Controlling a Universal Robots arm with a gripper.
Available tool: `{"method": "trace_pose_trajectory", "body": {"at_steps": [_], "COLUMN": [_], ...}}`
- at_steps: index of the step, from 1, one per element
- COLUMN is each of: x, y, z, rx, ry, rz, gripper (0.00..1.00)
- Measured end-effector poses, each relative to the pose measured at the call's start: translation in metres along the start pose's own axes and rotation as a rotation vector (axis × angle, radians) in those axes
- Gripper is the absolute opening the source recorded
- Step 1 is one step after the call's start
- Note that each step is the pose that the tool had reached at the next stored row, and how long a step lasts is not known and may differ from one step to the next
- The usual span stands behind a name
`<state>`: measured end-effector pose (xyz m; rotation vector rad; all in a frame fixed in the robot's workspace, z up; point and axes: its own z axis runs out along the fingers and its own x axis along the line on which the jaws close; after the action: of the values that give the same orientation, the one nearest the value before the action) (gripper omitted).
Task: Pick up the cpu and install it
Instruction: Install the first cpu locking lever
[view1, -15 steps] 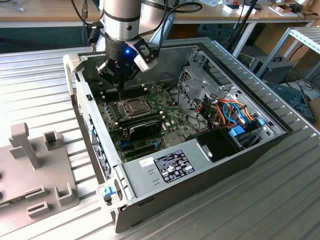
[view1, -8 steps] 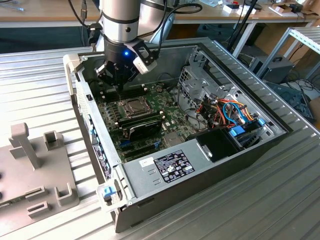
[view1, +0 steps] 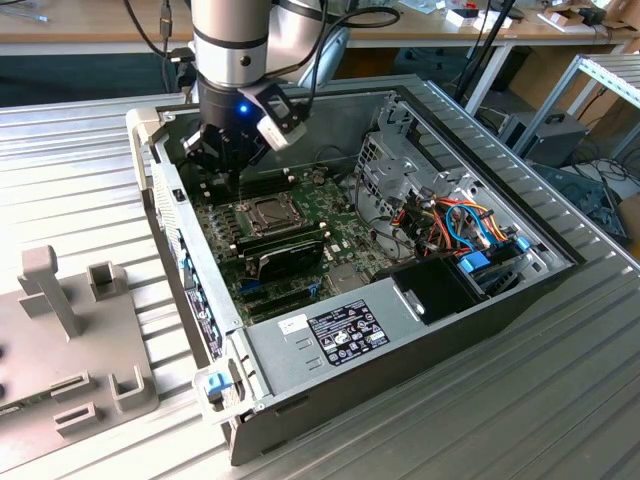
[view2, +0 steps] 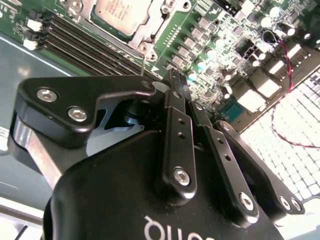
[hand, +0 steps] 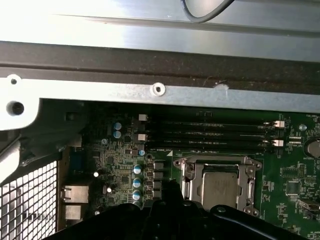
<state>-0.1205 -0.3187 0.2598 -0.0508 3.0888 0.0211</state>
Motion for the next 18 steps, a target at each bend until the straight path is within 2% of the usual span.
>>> {"method": "trace_pose_trajectory", "body": {"at_steps": [5, 13, 18], "x": [0.0, -0.0004, -0.0004], "y": [0.0057, 0.0217, 0.0217], "z": [0.0004, 0.0027, 0.0054], "rx": [-0.0001, 0.0001, 0.0], "ry": [0.0001, 0.0001, 0.0001], "rz": [0.0, 0.001, 0.001], "gripper": [0.11, 0.11, 0.11]}}
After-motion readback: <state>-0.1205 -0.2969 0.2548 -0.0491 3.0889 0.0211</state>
